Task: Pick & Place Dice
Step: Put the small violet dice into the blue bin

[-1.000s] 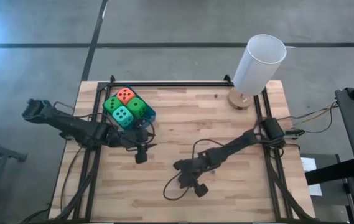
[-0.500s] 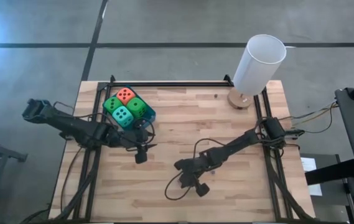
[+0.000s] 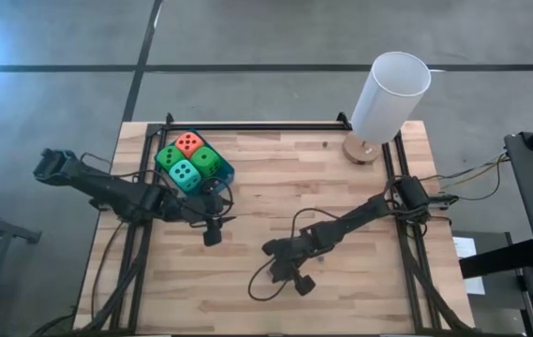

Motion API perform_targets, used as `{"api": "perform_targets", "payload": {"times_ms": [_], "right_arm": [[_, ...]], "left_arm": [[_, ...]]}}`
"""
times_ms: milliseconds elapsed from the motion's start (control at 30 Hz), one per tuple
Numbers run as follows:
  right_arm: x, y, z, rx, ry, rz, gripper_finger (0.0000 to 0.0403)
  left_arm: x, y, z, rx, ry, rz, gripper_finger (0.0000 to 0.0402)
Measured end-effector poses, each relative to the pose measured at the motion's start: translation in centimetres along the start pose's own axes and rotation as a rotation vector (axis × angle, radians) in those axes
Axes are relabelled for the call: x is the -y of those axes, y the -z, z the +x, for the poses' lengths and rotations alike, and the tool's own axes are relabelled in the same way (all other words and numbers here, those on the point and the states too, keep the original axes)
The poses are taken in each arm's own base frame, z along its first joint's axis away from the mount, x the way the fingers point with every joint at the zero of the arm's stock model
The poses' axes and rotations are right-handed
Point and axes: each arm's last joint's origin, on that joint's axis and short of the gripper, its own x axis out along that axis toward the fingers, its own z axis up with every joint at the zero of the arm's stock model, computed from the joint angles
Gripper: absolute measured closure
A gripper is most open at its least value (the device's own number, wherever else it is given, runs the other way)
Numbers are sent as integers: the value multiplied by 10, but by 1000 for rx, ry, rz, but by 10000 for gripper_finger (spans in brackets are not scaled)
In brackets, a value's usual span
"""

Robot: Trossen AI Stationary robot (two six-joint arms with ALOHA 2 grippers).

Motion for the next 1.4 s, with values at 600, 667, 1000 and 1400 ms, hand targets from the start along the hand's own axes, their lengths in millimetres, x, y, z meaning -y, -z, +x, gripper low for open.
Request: {"api": "perform_targets", "payload": {"times_ms": [600,667,1000,1400], "right_arm": [[6,7,5,-17,137,-27,394],[6,7,5,-15,141,-32,394],[13,7,2,-35,264,-29,394],[22,9,0,-66,456,-1,394]], "left_arm": [[0,0,0,0,1,0,211],[0,0,0,0,1,0,207],[0,0,0,0,1,0,194],[0,0,0,0,0,-2,192]]}}
